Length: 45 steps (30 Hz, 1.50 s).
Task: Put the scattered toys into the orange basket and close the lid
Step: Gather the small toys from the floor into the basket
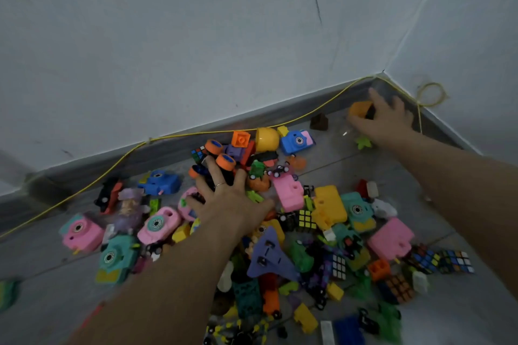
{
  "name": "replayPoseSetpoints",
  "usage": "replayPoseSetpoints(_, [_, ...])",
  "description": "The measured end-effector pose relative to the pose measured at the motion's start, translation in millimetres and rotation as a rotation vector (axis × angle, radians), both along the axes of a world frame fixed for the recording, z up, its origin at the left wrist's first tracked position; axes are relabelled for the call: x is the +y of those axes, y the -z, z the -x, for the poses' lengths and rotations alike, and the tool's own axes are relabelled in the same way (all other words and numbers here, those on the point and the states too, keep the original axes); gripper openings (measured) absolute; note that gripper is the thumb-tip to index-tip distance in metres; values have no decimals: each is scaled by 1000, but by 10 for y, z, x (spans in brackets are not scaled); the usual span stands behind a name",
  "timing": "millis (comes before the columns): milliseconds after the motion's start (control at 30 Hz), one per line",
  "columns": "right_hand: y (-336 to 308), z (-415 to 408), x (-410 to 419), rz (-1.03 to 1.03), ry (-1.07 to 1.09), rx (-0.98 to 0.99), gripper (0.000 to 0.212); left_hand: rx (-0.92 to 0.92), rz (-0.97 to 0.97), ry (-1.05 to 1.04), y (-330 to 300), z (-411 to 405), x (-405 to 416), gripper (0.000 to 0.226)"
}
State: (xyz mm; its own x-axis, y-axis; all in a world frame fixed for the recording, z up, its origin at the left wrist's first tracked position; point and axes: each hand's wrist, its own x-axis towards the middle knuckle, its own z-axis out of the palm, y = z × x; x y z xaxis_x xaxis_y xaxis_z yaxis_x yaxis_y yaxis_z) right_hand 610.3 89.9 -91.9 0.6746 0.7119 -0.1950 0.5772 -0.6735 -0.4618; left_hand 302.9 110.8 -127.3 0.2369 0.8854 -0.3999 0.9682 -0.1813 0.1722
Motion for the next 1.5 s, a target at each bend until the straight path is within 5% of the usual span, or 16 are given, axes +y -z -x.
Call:
replayPoseSetpoints(233, [141, 261, 114, -90, -172, 17, 70, -7, 23, 19, -26, 24, -8, 92])
replayPoseSetpoints(400, [379, 654, -55, -216, -357, -68, 82, -11, 42, 31, -66, 44, -16, 92])
replayPoseSetpoints(700, [520, 1098, -637, -257, -297, -167, 79, 50, 11, 199, -190, 332, -119, 102])
replayPoseSetpoints(967, [259, 1222, -767, -213, -195, 186, 80, -307, -196, 283, -526, 723, -321, 42])
replayPoseSetpoints(1167, [-360, 1726, -846, -331, -58, 446, 83, -524, -221, 194, -1181, 1144, -462, 26])
replayPoseSetpoints(1300, [-1002, 2436, -896, -464, -129, 524, 84, -780, -36, 38, -1788, 1733, -820, 19])
replayPoseSetpoints(1500, [-2113, 3922, -1534, -502, -397, 1116, 66, -899, 247, -99, -2659, 3027, -1646, 33])
